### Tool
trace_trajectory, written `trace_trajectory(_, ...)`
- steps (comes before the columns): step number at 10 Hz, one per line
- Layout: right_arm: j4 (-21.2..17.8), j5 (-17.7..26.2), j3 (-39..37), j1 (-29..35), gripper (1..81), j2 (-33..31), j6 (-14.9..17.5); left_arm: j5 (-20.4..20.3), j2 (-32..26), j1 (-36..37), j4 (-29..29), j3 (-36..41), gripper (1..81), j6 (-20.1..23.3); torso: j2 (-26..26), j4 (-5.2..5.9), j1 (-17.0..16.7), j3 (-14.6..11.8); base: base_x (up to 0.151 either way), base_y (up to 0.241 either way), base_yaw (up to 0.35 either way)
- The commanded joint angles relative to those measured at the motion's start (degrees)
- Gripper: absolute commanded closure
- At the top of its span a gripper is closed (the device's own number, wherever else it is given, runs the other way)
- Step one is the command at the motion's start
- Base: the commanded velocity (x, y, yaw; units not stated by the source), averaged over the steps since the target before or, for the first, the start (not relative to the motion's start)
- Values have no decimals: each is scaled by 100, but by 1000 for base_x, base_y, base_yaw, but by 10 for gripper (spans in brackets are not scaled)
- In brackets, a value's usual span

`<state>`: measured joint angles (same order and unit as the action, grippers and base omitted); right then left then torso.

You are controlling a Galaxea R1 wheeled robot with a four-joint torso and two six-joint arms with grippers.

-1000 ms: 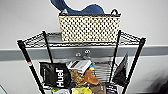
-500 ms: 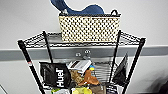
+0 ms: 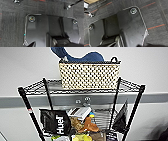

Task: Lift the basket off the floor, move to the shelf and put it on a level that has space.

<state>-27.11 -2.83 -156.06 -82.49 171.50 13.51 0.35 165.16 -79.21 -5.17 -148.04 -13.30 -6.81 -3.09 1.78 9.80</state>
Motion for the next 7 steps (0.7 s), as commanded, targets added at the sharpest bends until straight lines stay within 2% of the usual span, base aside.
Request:
trace_trajectory(1,83,178,-283,115,10,186,20,281,158,130,-151,-251,10,29,0,0,0,2,0,0,0)
trace_trajectory(5,92,54,-283,-61,10,238,20,246,633,-63,-142,-981,10,29,-4,0,-2,0,0,0,0)
trace_trajectory(7,144,54,-283,-88,10,238,20,254,712,-107,-151,-1007,10,29,-4,0,-4,-2,0,0,0)
